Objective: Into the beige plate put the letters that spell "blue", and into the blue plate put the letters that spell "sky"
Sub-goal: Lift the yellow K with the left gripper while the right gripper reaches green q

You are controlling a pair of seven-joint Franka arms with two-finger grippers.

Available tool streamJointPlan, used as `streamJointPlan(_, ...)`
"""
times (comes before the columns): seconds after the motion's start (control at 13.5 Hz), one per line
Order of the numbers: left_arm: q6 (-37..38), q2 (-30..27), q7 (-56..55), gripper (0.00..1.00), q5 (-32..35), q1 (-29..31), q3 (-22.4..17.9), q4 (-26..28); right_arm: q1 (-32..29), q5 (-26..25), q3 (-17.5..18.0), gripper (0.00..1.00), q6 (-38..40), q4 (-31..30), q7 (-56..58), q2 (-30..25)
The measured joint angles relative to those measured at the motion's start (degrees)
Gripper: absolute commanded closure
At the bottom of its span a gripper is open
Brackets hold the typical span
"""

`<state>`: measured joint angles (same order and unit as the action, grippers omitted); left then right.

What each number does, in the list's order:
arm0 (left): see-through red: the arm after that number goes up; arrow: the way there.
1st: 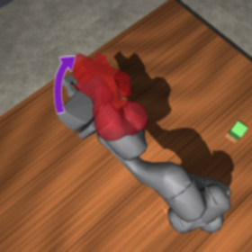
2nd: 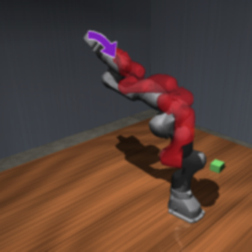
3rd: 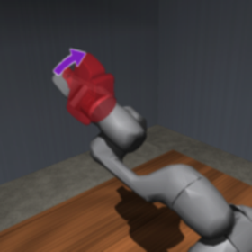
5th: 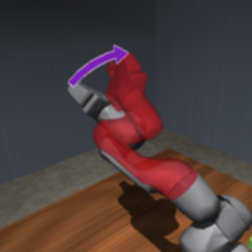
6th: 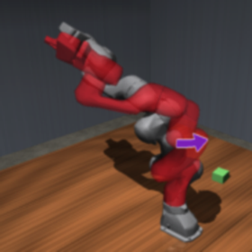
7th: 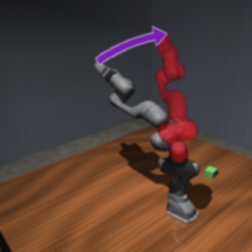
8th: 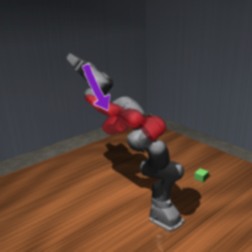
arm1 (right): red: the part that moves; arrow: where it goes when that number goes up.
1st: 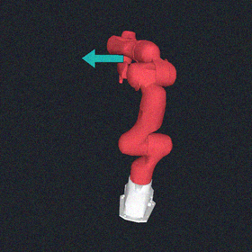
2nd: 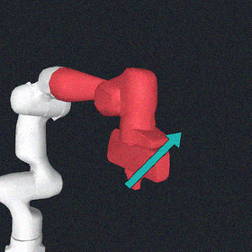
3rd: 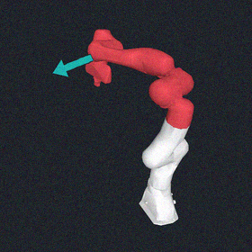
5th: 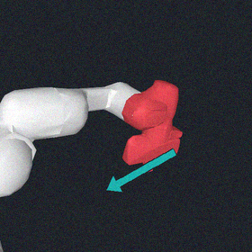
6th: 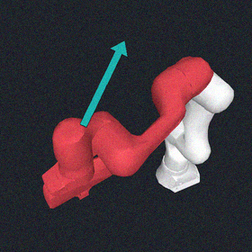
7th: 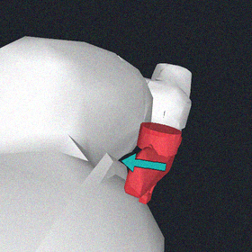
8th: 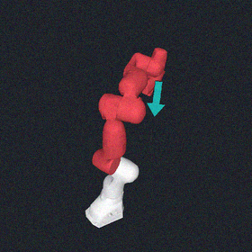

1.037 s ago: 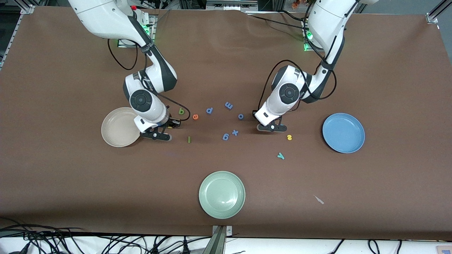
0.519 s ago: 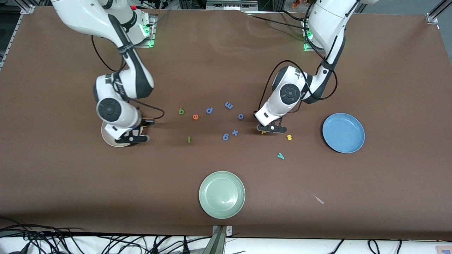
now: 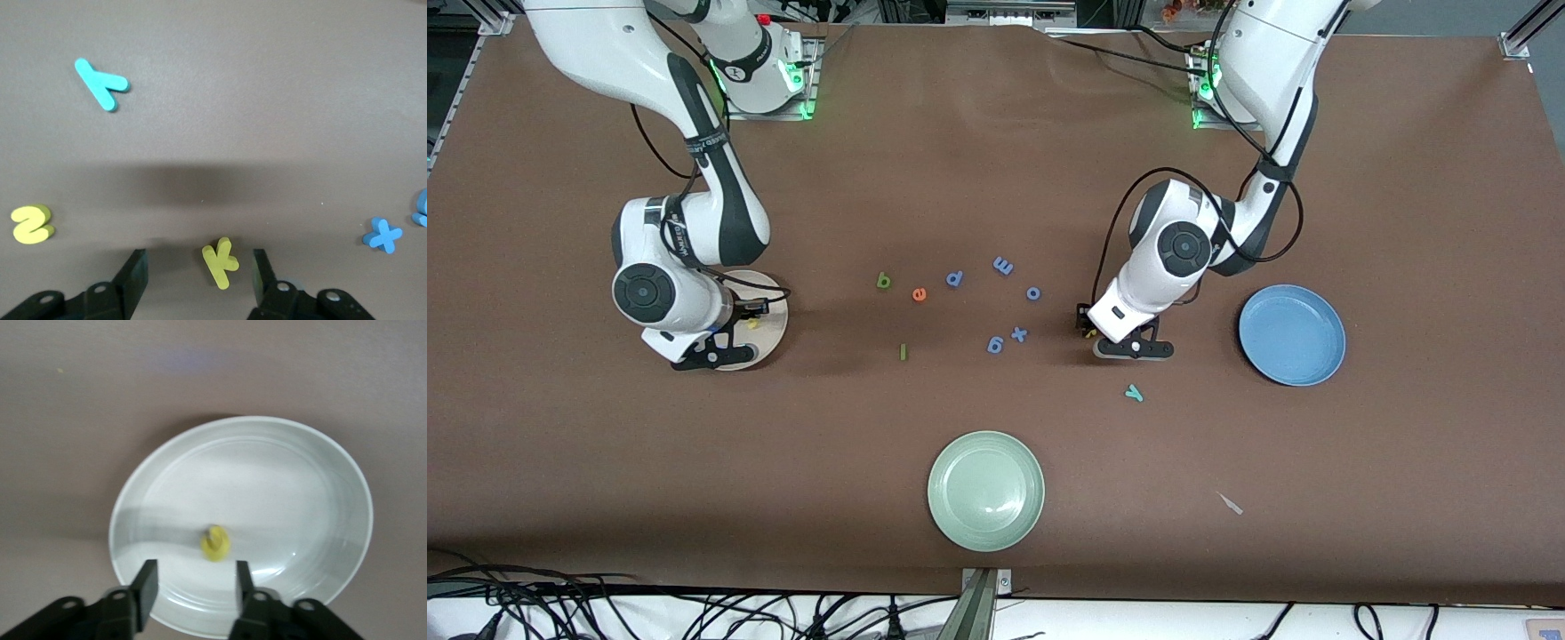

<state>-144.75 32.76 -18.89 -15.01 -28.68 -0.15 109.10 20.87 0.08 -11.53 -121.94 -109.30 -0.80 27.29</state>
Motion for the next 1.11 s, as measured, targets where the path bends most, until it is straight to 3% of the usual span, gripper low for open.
streamJointPlan(0.22, 0.02, 1.71, -2.38, 0.36, -1.62, -0.68, 0.21, 0.03, 1.52, 0.39, 2.88, 0.0, -0.01, 0.77, -8.02, -0.06)
streamJointPlan(0.67, -0.1, 2.8, -9.65, 0.38, -1.64, -1.49, 0.25, -0.35, 2.67, 3.83, 11.28, 0.0, -1.86, 1.69, -25.41, -0.02)
streamJointPlan(0.89, -0.05, 2.91, -9.98, 0.62, -1.64, -1.5, 0.24, -0.45, 4.67, 4.04, 12.19, 0.0, -4.66, 1.24, -32.06, 0.48)
streamJointPlan(1.11, 0.13, 2.9, -10.0, 0.72, -1.64, -1.47, 0.0, -0.47, 6.3, 4.1, 12.86, 0.0, -8.37, -0.8, -35.13, 0.81)
